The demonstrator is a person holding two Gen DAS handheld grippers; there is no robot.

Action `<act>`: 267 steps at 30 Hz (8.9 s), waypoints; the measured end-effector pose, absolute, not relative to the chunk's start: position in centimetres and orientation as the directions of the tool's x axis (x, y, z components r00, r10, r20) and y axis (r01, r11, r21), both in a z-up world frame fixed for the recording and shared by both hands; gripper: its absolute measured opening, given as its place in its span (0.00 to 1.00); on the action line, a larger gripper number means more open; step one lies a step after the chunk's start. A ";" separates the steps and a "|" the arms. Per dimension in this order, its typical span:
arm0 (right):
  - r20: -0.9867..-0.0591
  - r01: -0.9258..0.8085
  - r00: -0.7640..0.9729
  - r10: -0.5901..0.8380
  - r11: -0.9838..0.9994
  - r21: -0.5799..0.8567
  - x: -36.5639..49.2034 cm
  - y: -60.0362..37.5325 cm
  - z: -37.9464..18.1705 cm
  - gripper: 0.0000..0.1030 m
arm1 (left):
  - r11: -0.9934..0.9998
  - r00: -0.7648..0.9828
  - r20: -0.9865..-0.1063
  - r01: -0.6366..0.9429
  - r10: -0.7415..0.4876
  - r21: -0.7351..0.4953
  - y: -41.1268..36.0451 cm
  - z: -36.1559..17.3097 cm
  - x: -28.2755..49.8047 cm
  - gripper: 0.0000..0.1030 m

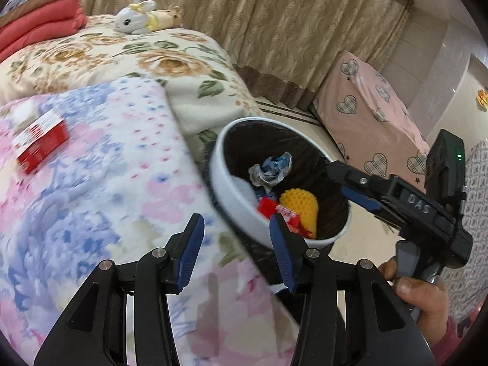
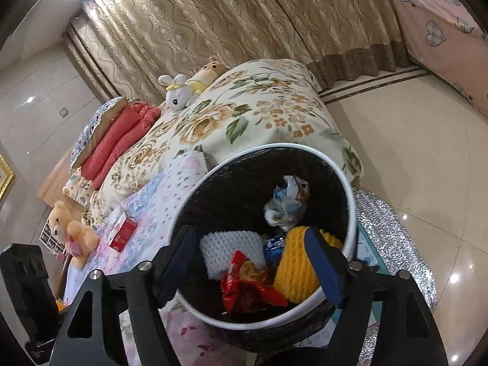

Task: Collect trash
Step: 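Move both open tools onto the bed toward the white foam block and red milk box, then grasp the white foam block with the left tool while the right tool grasps the red milk box, then carry the white foam block and red milk box over the bin opening, then open both tools to drop the foam block and milk box into the bin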

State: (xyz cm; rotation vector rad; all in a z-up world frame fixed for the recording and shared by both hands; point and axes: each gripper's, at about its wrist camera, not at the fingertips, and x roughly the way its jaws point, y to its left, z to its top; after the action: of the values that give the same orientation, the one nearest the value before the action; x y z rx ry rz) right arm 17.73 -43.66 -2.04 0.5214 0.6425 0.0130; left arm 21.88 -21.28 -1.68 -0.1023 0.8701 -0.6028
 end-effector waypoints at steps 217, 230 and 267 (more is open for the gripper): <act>-0.541 0.031 0.798 0.266 0.878 0.478 14.8 -39.4 -2.7 0.52 | 0.829 0.530 -0.685 0.522 -0.499 -0.201 -19.8 0.1 18.8 0.45; -0.547 0.081 0.807 0.224 0.875 0.477 14.7 -42.1 -2.7 0.52 | 0.801 0.503 -0.691 0.568 -0.520 -0.189 -23.2 0.4 19.5 0.45; -0.569 0.118 0.802 0.184 0.884 0.452 16.4 -44.8 -2.6 0.52 | 0.777 0.474 -0.710 0.608 -0.521 -0.165 -28.0 0.2 22.2 0.46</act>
State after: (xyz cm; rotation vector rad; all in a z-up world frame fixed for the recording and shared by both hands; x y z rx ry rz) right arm 16.43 -44.81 -2.65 0.4933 0.6462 0.0370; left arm 22.17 -28.03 0.18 0.1156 0.8266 -0.6923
